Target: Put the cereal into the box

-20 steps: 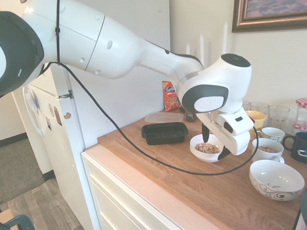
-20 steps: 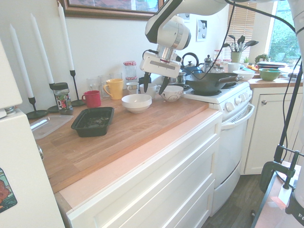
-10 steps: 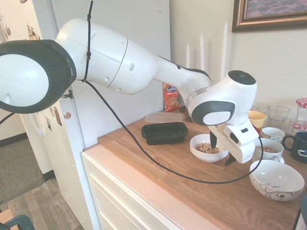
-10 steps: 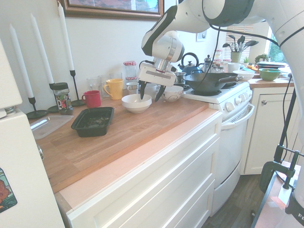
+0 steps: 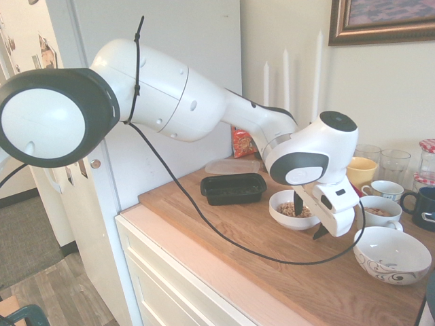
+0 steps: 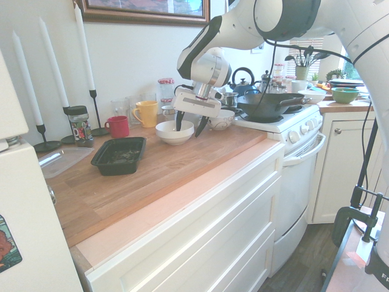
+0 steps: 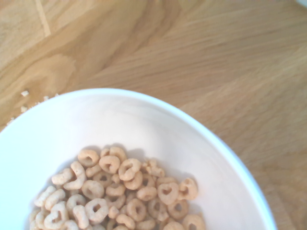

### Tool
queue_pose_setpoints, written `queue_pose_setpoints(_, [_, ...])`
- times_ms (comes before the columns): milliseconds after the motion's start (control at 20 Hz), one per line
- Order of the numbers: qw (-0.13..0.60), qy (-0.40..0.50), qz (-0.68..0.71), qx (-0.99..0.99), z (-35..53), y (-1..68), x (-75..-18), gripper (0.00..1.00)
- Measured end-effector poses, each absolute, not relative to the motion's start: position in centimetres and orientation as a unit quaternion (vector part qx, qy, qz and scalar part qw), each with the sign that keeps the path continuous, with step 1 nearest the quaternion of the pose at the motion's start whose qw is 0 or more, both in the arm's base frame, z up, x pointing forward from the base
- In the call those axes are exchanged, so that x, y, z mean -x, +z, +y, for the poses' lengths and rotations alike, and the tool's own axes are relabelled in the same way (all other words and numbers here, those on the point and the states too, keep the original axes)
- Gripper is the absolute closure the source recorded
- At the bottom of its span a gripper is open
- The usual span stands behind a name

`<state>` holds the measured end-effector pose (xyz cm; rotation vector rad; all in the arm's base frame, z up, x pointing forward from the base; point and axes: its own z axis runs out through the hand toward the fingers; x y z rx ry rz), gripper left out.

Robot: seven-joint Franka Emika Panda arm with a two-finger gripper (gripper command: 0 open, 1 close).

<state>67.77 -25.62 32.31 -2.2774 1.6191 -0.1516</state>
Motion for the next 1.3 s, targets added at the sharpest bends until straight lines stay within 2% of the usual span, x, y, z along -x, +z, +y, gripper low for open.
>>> queue_pose_setpoints(1300, [0.192, -0.057, 0.575, 0.793, -24.58, 31.62, -68.68, 1.00])
